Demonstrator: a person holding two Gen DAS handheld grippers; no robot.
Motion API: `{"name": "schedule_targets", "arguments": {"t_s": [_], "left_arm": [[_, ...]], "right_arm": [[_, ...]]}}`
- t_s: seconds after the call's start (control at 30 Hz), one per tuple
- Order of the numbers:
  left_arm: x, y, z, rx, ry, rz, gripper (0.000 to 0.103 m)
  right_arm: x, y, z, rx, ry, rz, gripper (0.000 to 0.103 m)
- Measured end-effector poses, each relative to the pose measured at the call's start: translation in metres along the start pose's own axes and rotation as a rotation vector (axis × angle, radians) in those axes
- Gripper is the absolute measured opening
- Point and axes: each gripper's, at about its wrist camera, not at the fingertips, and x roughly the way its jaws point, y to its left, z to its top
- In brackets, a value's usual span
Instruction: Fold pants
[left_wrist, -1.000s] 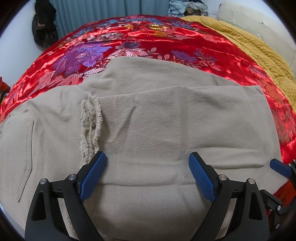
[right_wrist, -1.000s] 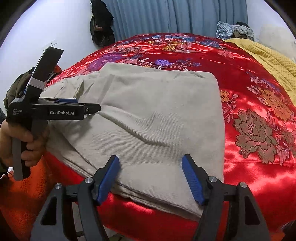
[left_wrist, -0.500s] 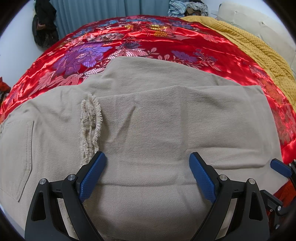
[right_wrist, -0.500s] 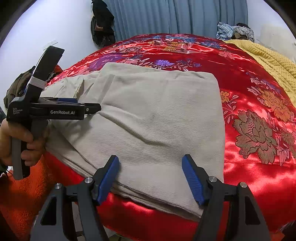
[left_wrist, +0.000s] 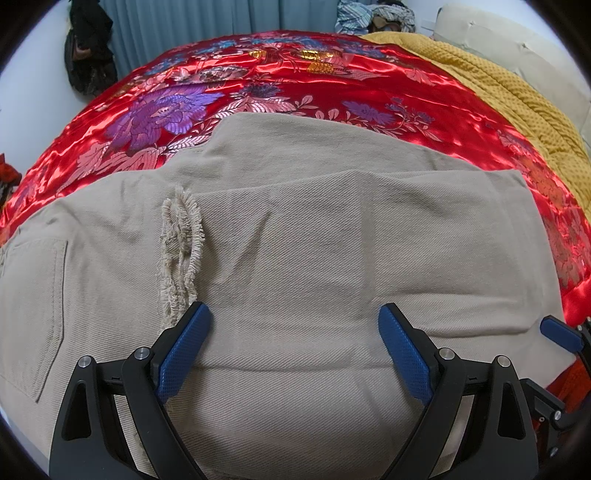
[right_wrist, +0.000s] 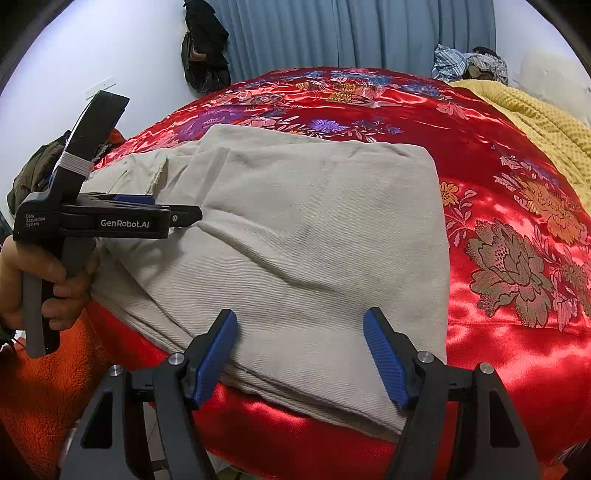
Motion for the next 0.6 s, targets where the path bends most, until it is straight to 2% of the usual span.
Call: {"name": "schedule_targets", "arguments": {"t_s": [0.6], "left_arm": [[-0.0010,0.0021,0.0011,-0.010,0.010,-0.011,0.093]], "right_arm": [[0.0003,0.0006,-0.0005,-0.001,0.000,-0.001,0.072]]}}
